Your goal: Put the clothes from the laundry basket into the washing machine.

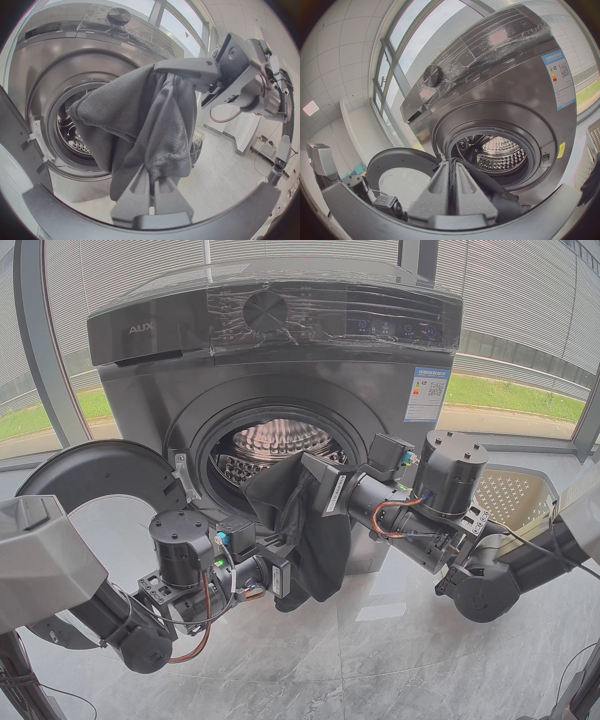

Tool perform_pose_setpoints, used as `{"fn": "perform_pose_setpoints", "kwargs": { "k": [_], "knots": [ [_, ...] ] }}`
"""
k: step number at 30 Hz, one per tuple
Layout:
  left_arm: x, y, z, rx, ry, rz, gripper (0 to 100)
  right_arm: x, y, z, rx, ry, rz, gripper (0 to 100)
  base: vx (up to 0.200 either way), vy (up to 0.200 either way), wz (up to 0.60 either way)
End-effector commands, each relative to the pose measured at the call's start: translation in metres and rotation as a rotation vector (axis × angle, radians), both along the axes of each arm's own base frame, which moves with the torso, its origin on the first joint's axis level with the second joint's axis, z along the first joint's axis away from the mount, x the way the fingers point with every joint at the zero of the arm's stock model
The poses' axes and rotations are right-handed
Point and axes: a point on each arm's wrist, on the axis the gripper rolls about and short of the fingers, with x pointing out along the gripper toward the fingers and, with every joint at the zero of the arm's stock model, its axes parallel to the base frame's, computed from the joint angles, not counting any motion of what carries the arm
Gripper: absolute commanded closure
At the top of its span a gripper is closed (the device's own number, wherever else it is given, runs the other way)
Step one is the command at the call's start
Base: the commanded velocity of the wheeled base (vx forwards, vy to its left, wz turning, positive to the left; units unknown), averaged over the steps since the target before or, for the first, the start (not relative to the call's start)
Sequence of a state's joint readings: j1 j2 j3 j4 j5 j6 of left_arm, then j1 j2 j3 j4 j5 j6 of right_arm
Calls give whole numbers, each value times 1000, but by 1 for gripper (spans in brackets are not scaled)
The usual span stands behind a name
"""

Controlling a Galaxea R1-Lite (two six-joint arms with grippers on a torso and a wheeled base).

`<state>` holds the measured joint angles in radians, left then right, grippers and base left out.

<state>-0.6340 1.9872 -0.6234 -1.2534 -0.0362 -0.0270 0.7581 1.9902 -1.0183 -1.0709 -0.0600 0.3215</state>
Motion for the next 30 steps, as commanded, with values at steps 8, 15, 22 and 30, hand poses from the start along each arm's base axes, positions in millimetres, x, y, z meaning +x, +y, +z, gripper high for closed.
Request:
{"fn": "perform_pose_setpoints", "kwargs": {
  "k": [8, 15, 22, 30],
  "knots": [
    [-40, 18, 25, -45, -58, -46, 100, 1, -6, -11, -29, 29, -8, 100, 0, 0, 0],
    [-76, 42, 33, -77, -101, -118, 100, -2, -9, -34, -64, 59, 4, 100, 0, 0, 0],
    [-74, 41, 30, -67, -103, -122, 100, -3, -6, -44, -80, 69, 13, 100, 0, 0, 0],
    [-66, 40, 37, -92, -127, -102, 100, -2, -6, -46, -70, 54, 13, 0, 0, 0, 0]
  ]
}}
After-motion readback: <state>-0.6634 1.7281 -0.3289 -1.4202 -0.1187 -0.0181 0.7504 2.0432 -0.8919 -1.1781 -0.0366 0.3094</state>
